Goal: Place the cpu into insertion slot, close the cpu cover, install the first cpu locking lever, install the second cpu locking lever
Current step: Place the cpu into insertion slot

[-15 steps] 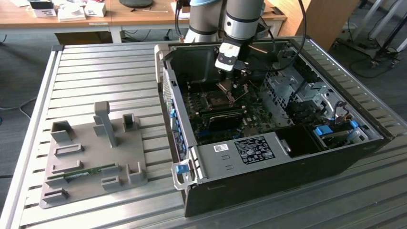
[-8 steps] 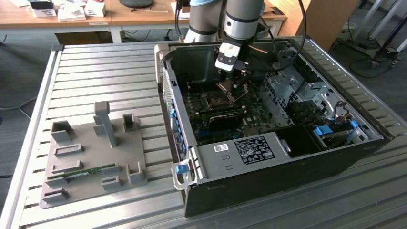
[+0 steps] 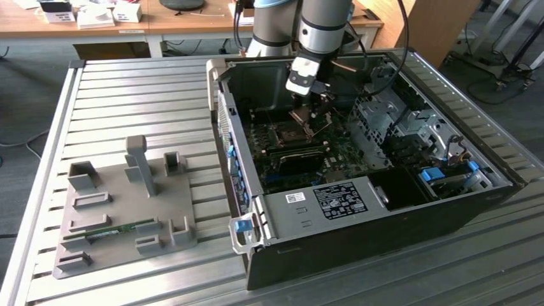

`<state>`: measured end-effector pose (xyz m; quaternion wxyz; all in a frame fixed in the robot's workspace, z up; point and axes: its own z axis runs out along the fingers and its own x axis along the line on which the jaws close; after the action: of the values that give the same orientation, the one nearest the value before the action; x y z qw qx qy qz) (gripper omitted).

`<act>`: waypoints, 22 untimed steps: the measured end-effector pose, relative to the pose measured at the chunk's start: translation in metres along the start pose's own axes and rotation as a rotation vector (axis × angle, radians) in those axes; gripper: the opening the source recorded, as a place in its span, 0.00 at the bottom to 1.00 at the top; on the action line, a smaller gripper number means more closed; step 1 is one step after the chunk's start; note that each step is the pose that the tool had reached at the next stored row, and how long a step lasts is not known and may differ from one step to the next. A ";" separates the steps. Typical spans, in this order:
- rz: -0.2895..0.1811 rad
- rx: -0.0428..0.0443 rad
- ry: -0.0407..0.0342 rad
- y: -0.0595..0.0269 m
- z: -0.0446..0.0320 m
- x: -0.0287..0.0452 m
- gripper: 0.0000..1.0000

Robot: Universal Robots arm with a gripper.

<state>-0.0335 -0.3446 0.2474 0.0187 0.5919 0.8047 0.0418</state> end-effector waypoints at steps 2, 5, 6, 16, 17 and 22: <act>0.028 -0.0006 -0.0025 -0.0001 0.0005 0.0000 0.54; 0.076 -0.0015 -0.0069 -0.0002 0.0011 0.0000 0.54; 0.091 -0.0017 -0.0082 -0.0002 0.0012 0.0000 0.54; 0.100 0.0466 0.0034 -0.0002 0.0019 -0.0001 0.54; 0.100 0.0467 0.0034 -0.0002 0.0019 -0.0001 0.54; 0.117 0.0464 0.0024 -0.0002 0.0021 -0.0001 0.54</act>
<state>-0.0335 -0.3446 0.2453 0.0015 0.6383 0.7694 0.0249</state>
